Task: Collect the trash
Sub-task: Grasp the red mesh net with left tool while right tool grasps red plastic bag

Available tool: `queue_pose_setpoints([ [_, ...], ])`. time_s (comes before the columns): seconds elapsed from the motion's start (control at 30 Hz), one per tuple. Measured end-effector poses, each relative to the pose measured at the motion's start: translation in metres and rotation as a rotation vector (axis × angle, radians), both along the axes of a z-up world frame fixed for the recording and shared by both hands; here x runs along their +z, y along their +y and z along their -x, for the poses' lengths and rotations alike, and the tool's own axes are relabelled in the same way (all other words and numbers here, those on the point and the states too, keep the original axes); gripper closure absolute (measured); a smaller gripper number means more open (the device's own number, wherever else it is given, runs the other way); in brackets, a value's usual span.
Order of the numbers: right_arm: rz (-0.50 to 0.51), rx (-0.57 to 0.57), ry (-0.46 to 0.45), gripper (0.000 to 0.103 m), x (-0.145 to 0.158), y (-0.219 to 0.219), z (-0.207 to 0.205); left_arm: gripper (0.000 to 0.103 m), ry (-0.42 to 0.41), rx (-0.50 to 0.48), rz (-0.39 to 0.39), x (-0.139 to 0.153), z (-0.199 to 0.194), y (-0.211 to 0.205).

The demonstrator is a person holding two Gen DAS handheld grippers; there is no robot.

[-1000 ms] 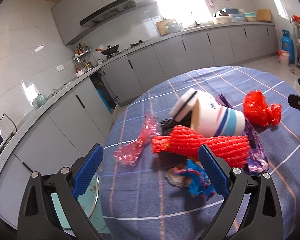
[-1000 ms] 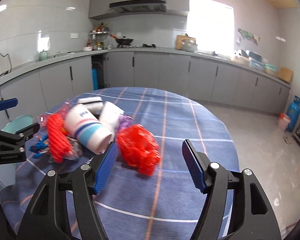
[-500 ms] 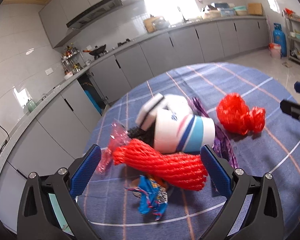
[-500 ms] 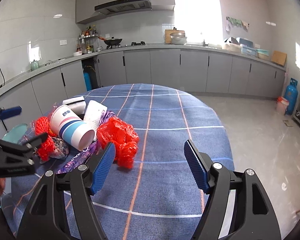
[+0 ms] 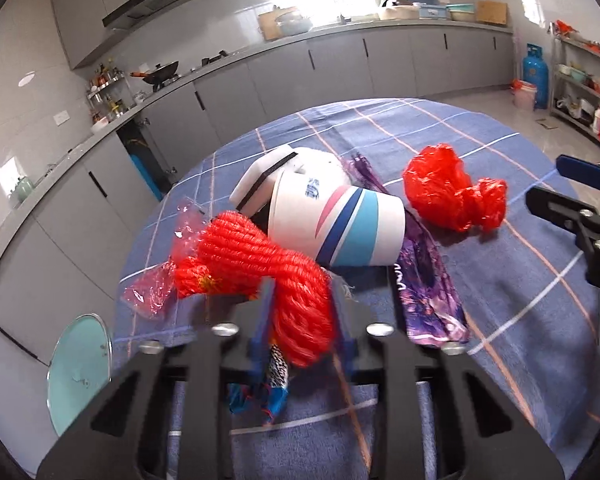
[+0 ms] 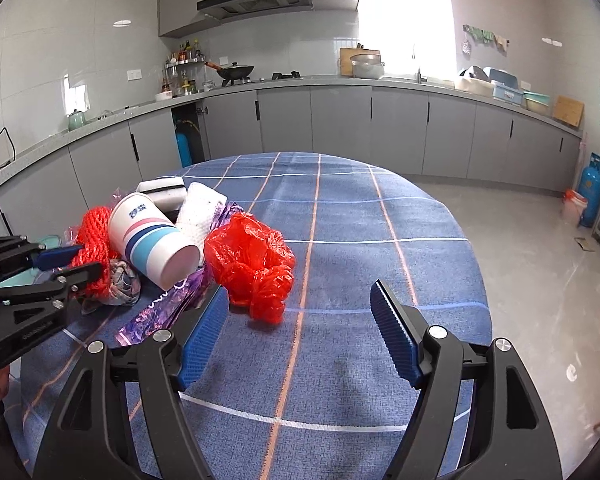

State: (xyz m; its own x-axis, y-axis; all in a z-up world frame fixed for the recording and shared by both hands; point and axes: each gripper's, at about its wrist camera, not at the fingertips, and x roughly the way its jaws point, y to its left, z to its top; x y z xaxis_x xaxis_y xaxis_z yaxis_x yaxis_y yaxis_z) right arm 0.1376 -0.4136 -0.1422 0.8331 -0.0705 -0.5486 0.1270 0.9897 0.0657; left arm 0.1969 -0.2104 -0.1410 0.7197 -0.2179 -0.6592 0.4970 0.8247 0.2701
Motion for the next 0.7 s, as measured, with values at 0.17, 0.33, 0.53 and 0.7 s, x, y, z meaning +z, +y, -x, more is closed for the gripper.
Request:
queue_pose_setpoints([
  [0.17, -0.006, 0.003, 0.004, 0.03, 0.002, 0.001, -0.006, 0.082, -0.036, -0.014, 0.038, 0.021, 0.01, 0.014],
  [0.33, -0.014, 0.01, 0.012, 0.031, 0.005, 0.003, -0.017, 0.082, -0.111, 0.008, 0.041, 0.044, 0.016, 0.03],
  [0.53, -0.012, 0.028, 0.066, 0.031, 0.002, 0.006, -0.04, 0.082, -0.155, 0.071, 0.042, 0.055, 0.005, 0.049],
  [0.7, -0.034, 0.053, 0.169, 0.038, -0.013, 0.006, -0.061, 0.082, -0.162, 0.073, 0.053, 0.059, 0.0, 0.057],
])
